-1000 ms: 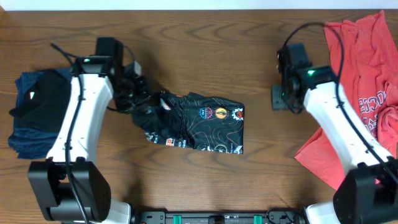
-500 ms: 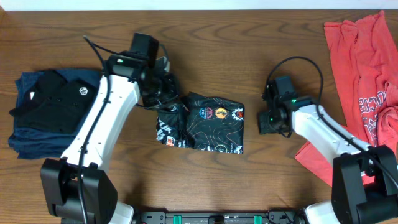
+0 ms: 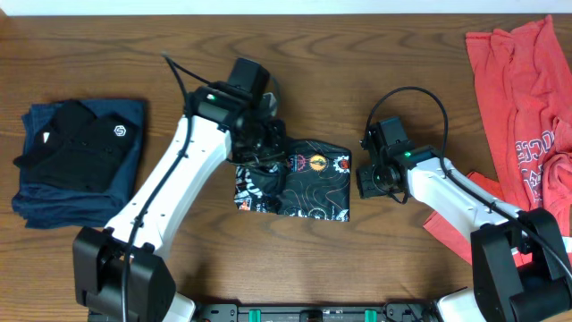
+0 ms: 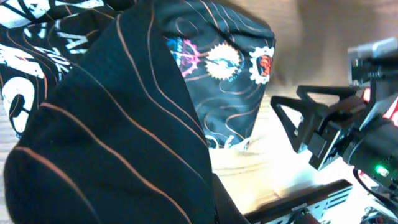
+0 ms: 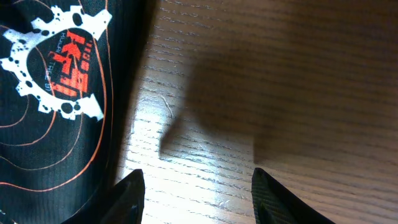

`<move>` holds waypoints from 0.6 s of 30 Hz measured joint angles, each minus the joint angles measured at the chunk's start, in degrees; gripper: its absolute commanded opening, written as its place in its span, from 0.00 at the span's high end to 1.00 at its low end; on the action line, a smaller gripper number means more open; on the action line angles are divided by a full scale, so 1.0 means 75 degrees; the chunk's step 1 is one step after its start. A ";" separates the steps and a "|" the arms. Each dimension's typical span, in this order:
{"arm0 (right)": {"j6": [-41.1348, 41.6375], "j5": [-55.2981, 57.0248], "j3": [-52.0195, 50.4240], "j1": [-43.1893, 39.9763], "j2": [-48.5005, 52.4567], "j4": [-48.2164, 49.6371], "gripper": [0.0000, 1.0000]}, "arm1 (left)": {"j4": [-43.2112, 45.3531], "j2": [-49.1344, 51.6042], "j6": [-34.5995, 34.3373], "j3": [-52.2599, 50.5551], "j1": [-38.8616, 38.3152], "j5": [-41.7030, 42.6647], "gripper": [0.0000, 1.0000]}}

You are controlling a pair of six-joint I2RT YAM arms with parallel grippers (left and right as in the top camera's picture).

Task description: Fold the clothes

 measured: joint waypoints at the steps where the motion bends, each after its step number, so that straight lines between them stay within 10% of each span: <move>1: 0.0003 0.0000 0.0000 0.0000 0.0000 0.0003 0.47 | 0.0006 0.0000 -0.0076 0.0000 -0.0082 -0.0006 0.94; 18: 0.0020 0.0000 0.0000 0.0000 -0.0003 0.0000 0.46 | 0.0093 0.0140 -0.0691 0.0000 -0.0921 -0.0090 0.93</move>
